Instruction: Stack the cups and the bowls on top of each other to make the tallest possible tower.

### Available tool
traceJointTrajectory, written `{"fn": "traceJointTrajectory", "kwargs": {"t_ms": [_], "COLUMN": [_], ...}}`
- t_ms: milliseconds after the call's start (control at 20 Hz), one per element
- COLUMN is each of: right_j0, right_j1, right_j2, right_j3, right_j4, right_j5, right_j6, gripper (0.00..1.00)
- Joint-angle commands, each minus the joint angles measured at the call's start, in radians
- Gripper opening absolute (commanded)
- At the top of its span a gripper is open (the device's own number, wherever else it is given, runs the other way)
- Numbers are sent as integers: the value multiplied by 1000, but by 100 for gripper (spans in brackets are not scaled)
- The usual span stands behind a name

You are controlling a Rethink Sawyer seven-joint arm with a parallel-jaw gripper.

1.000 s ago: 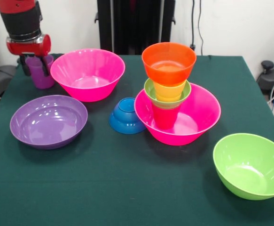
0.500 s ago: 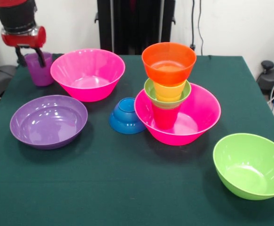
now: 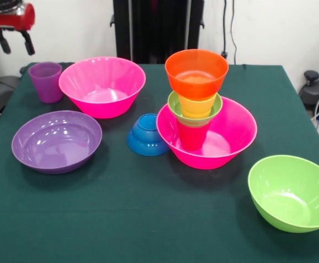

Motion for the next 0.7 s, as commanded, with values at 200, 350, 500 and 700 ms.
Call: {"fn": "traceJointTrajectory", "kwargs": {"t_ms": [200, 350, 500, 700], "right_j0": [-12, -22, -35, -53], "right_j1": [23, 51, 53, 19], "right_j2": [109, 114, 110, 118], "right_j3": [44, 70, 123, 177], "right_j4": [-6, -14, -32, -38], "right_j5": [59, 44, 3, -13], "right_j6": [-279, -267, -228, -206], "gripper": [100, 100, 100, 100]}}
